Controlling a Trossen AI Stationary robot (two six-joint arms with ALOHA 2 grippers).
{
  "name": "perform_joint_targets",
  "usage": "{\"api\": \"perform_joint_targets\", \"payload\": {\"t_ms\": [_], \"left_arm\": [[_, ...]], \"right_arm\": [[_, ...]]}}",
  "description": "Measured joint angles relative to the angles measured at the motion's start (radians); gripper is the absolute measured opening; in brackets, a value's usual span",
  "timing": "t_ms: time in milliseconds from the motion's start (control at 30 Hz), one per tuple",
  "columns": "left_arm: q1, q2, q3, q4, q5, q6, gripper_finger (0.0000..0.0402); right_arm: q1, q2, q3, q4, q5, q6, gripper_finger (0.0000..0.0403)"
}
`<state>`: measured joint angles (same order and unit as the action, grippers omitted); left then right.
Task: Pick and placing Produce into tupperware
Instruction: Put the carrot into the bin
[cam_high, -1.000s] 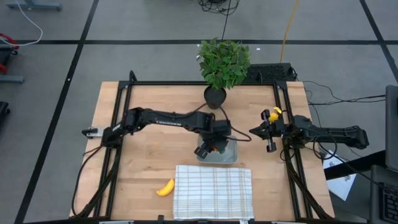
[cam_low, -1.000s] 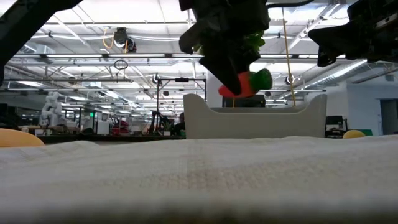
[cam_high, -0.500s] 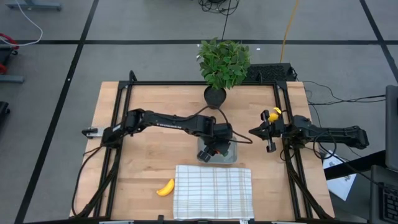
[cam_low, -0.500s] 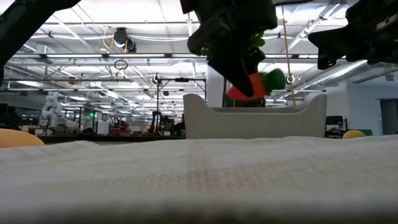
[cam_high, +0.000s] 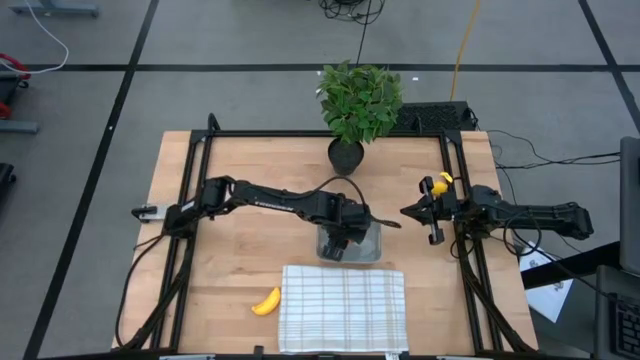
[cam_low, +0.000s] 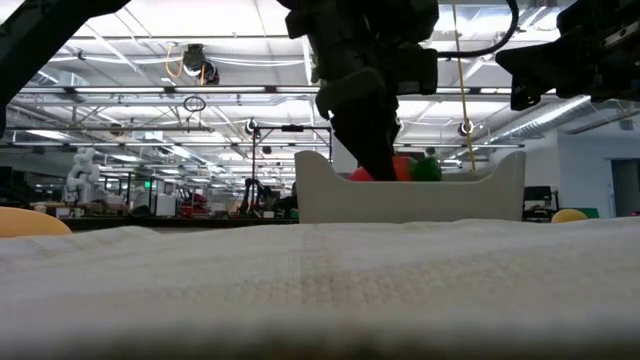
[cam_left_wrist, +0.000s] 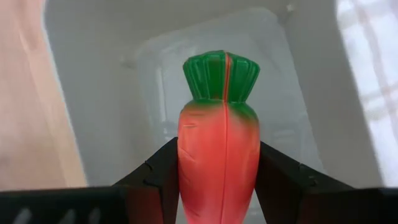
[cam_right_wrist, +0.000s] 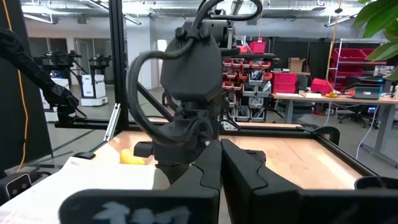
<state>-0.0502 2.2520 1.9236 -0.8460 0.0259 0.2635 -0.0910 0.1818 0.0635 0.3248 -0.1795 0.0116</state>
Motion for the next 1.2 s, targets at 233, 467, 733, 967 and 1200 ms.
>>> {"api": "perform_joint_targets", "payload": {"t_ms": [233, 467, 733, 967, 1200], "left_arm": [[-0.013, 0.000, 0.000, -0.028, -0.030, -0.075, 0.0161], [-0.029, 0.000, 0.000, -0.024, -0.034, -0.084, 0.0161], [-0.026, 0.000, -0.074, 0.049, -0.034, -0.077, 0.0161], [-0.023, 0.000, -0.095, 0.070, -0.035, -0.076, 0.0161], [-0.017, 0.000, -0.097, 0.066, -0.028, -0.070, 0.0161]], "right_arm": [[0.000, 0.000, 0.000, 0.000, 0.000, 0.002, 0.0000], [0.000, 0.000, 0.000, 0.000, 0.000, 0.002, 0.0000], [0.000, 0.000, 0.000, -0.002, 0.000, 0.003, 0.0000], [0.000, 0.000, 0.000, -0.004, 0.000, 0.003, 0.0000], [0.000, 0.000, 0.000, -0.005, 0.000, 0.003, 0.0000]]}}
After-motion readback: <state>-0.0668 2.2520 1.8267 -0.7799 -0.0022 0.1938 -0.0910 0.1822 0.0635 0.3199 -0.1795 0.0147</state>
